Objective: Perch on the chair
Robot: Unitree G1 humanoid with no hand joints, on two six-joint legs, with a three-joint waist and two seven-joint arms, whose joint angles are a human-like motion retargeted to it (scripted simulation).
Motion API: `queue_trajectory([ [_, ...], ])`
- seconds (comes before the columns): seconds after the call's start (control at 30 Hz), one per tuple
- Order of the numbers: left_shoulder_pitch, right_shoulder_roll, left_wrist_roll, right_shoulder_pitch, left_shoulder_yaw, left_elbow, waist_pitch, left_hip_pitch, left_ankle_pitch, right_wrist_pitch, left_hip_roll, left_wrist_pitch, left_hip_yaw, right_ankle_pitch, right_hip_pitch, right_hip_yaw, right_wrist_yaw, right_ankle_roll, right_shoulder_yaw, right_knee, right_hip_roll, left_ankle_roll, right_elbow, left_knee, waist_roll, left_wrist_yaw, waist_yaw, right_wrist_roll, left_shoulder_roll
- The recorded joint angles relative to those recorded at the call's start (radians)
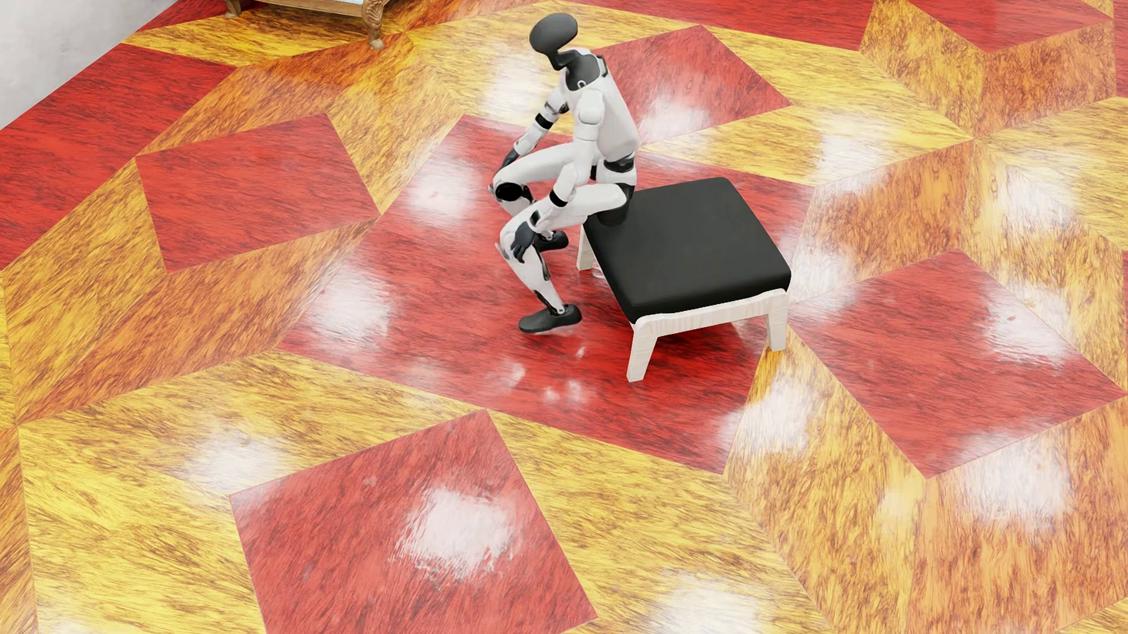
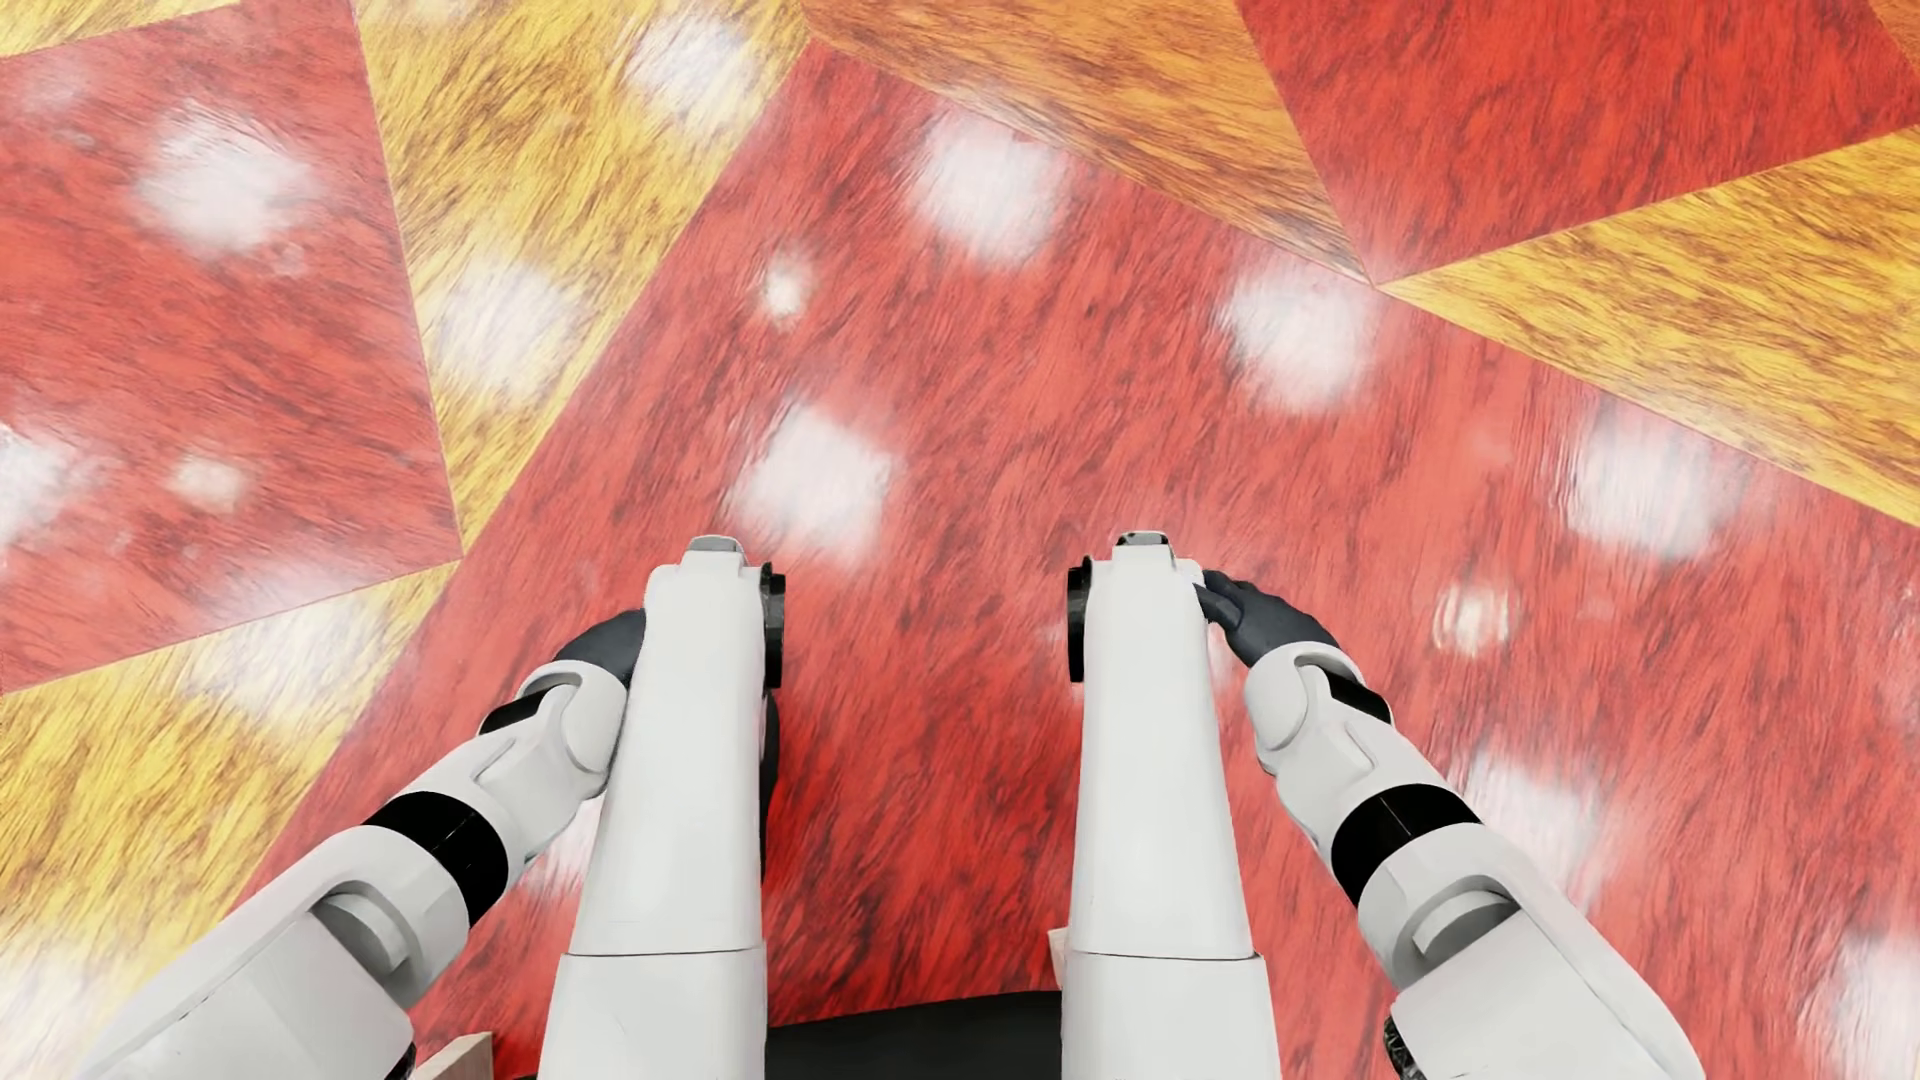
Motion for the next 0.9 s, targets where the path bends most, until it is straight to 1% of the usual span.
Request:
queue_trajectory([
  [0.03, 0.008, 0.004, -0.007, 0.01, 0.003, 0.015, -0.009, 0.003, -0.001, 0.006, -0.001, 0.006, 0.0, -0.002, 0.005, 0.0, 0.02, 0.0, -0.001, 0.006, 0.001, 0.004, -0.002, 0.009, 0.002, -0.009, -0.001, -0.005, -0.007],
  [0.1, 0.03, 0.023, -0.017, 0.025, 0.0, 0.026, -0.019, 0.012, 0.002, 0.012, 0.003, 0.01, -0.004, 0.002, 0.015, -0.002, 0.028, 0.003, -0.014, 0.018, 0.001, 0.011, 0.011, 0.026, 0.004, 0.0, -0.005, 0.004, -0.015],
  [0.13, 0.035, 0.032, -0.029, 0.028, 0.001, 0.036, -0.023, 0.022, 0.003, 0.015, -0.003, 0.013, -0.002, 0.004, 0.021, -0.005, 0.022, 0.002, -0.02, 0.023, 0.001, 0.029, 0.025, 0.03, 0.004, 0.007, -0.006, 0.012, -0.02],
  [0.27, 0.056, 0.037, -0.074, 0.042, 0.02, 0.083, -0.032, 0.044, 0.004, 0.009, 0.004, 0.005, -0.002, 0.006, 0.044, -0.01, -0.023, 0.007, -0.029, 0.046, -0.001, 0.035, 0.084, 0.06, 0.01, 0.052, -0.009, 0.042, -0.032],
  [0.3, 0.048, 0.037, -0.105, 0.042, 0.029, 0.108, -0.034, 0.045, 0.005, 0.009, 0.006, 0.007, -0.003, 0.009, 0.046, -0.011, -0.038, 0.007, -0.04, 0.051, 0.002, 0.026, 0.101, 0.069, 0.009, 0.055, -0.008, 0.06, -0.033],
  [0.37, 0.05, 0.035, -0.126, 0.041, 0.035, 0.133, -0.033, 0.052, 0.008, 0.008, 0.006, 0.01, -0.003, 0.01, 0.053, -0.01, -0.056, 0.005, -0.051, 0.059, 0.005, 0.027, 0.137, 0.077, 0.006, 0.056, -0.01, 0.095, -0.029],
  [0.43, 0.054, 0.033, -0.145, 0.043, 0.039, 0.16, -0.036, 0.058, 0.012, 0.014, 0.004, 0.014, -0.004, 0.013, 0.058, -0.012, -0.061, 0.002, -0.048, 0.063, 0.005, 0.034, 0.176, 0.078, 0.005, 0.052, -0.01, 0.11, -0.03],
  [0.53, 0.076, 0.039, -0.156, 0.056, 0.056, 0.182, -0.044, 0.07, 0.016, 0.043, 0.0, 0.025, -0.003, 0.015, 0.069, -0.014, -0.031, -0.002, -0.041, 0.067, 0.005, 0.039, 0.231, 0.081, 0.005, 0.04, -0.011, 0.114, -0.034],
  [0.63, 0.086, 0.048, -0.168, 0.064, 0.062, 0.216, -0.049, 0.076, 0.017, 0.056, -0.005, 0.033, -0.003, 0.015, 0.074, -0.013, -0.006, -0.004, -0.048, 0.071, 0.006, 0.046, 0.275, 0.084, 0.006, 0.024, -0.008, 0.13, -0.039],
  [0.7, 0.09, 0.047, -0.164, 0.065, 0.07, 0.229, -0.049, 0.076, 0.018, 0.062, -0.005, 0.043, -0.002, 0.015, 0.073, -0.012, 0.005, -0.005, -0.049, 0.072, 0.008, 0.046, 0.287, 0.085, 0.008, 0.006, -0.009, 0.131, -0.036],
  [0.83, 0.084, 0.04, -0.171, 0.059, 0.072, 0.238, -0.044, 0.075, 0.018, 0.063, -0.004, 0.044, -0.002, 0.017, 0.072, -0.013, 0.003, -0.006, -0.043, 0.07, 0.01, 0.042, 0.291, 0.083, 0.006, 0.008, -0.01, 0.126, -0.028],
  [0.87, 0.082, 0.04, -0.169, 0.057, 0.073, 0.237, -0.043, 0.074, 0.018, 0.061, -0.004, 0.042, -0.002, 0.017, 0.072, -0.013, -0.005, -0.006, -0.042, 0.069, 0.011, 0.042, 0.29, 0.083, 0.006, 0.019, -0.01, 0.128, -0.026],
  [0.9, 0.078, 0.039, -0.169, 0.057, 0.067, 0.24, -0.042, 0.075, 0.018, 0.06, -0.005, 0.043, -0.002, 0.017, 0.072, -0.013, -0.004, -0.007, -0.041, 0.069, 0.011, 0.044, 0.288, 0.082, 0.004, 0.011, -0.008, 0.127, -0.026],
])
